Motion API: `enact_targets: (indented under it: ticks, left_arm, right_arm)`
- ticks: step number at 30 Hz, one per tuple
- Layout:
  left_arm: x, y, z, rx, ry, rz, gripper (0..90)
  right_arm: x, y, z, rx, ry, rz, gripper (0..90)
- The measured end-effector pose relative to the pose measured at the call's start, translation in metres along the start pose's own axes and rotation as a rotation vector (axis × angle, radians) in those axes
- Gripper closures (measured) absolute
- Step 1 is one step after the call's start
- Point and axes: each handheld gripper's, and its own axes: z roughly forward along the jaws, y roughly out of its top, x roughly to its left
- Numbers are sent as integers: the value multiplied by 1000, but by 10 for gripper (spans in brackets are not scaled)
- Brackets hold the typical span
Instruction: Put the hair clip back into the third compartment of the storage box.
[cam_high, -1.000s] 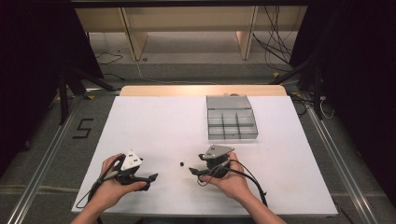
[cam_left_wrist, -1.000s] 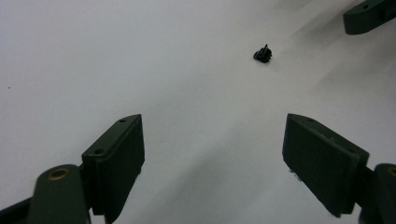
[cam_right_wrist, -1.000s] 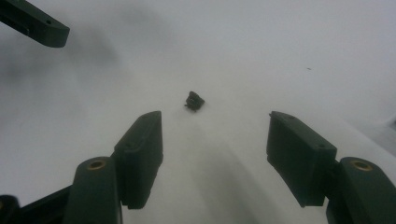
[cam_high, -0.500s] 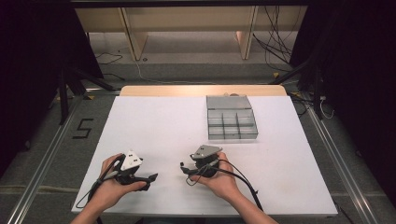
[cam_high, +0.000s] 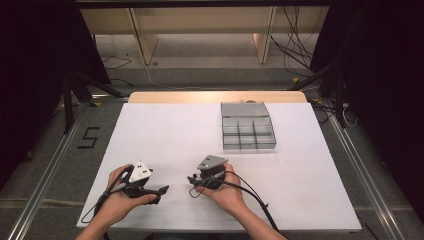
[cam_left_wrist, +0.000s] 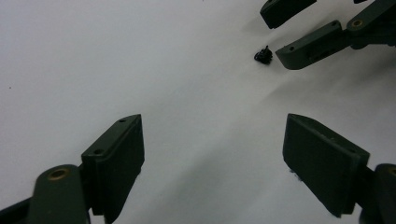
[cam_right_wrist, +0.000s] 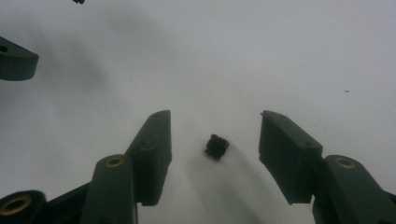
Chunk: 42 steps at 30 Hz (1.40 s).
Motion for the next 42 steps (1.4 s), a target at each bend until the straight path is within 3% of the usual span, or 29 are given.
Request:
enact_targets:
  ticks: [17, 27, 42]
  left_arm:
    - [0, 0, 0, -1, 0, 0, 204]
    - [0, 0, 0, -4, 2, -3, 204]
    - [0, 0, 0, -4, 0, -2, 204]
  right_arm:
    - [10, 0, 12, 41, -48, 56, 533]
    - [13, 1, 14, 68, -73, 55, 597]
    - [16, 4, 15, 83, -130, 98, 704]
